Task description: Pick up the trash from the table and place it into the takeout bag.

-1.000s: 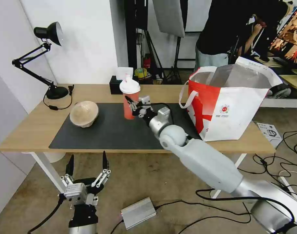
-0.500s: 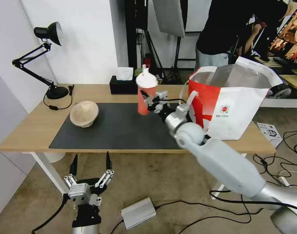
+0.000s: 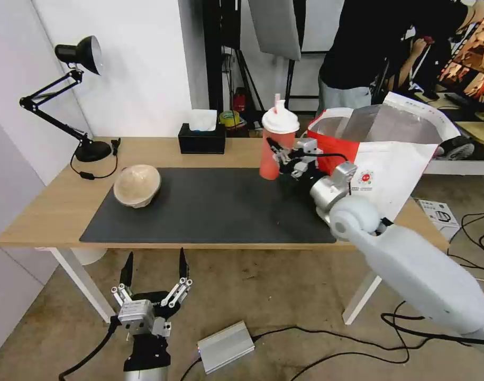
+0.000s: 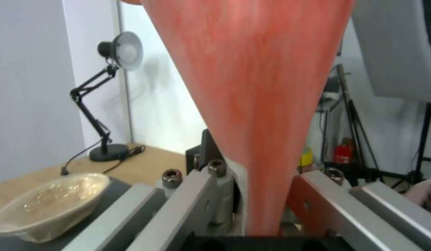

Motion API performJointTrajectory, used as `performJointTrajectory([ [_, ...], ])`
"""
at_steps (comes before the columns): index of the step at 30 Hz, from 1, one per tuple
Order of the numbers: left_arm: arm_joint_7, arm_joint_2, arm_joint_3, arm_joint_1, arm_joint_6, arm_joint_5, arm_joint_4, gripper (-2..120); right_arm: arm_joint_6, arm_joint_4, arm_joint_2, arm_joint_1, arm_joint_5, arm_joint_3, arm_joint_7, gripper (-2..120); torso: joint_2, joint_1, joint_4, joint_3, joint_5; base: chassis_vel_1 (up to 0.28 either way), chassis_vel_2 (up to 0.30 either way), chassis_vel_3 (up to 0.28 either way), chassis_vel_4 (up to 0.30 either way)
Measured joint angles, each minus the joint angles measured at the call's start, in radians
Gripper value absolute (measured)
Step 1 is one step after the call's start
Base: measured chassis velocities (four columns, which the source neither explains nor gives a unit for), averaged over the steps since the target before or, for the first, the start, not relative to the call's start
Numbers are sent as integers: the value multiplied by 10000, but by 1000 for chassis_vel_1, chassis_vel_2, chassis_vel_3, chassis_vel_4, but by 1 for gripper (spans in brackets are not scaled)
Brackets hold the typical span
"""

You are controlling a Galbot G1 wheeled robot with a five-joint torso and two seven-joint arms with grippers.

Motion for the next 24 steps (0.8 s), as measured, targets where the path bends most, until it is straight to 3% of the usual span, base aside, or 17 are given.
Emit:
performJointTrajectory([
  [24, 0, 5, 79, 44, -23, 161, 17, 100, -406, -231, -980, 1127, 976, 700, -78, 3, 0, 0, 1, 1, 0, 0, 0, 0, 0],
])
